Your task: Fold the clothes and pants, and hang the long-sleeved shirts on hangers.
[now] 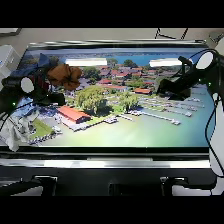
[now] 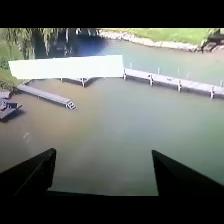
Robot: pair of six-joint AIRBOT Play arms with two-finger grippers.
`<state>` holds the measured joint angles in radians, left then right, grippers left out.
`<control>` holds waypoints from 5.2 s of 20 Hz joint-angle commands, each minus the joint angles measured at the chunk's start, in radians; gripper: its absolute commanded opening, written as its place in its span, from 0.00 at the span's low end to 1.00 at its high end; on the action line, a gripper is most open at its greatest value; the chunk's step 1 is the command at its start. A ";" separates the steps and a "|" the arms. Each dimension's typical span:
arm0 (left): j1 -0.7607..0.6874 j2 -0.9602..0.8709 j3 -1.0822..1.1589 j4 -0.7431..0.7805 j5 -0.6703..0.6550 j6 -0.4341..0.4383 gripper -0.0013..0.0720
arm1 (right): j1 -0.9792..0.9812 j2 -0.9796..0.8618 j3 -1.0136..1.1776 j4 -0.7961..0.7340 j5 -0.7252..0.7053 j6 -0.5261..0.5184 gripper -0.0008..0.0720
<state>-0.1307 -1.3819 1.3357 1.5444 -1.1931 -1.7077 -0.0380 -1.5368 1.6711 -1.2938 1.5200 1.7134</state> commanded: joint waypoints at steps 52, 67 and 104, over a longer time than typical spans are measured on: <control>-0.629 -0.023 -0.066 -0.509 0.389 0.045 1.00 | 0.001 0.490 0.001 -0.166 -0.172 -0.105 0.94; -0.113 0.032 -0.539 -0.783 0.105 0.341 0.98 | 0.001 0.229 -0.563 0.119 -0.134 -0.155 0.98; 0.097 0.508 -0.197 -0.858 0.516 0.478 0.04 | -0.089 0.276 0.036 0.417 -0.440 -0.297 0.06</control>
<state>-0.1738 -1.0504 0.9676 0.6067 -0.6964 -1.2232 -0.0738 -1.3956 1.4883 -0.8509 1.1702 1.4311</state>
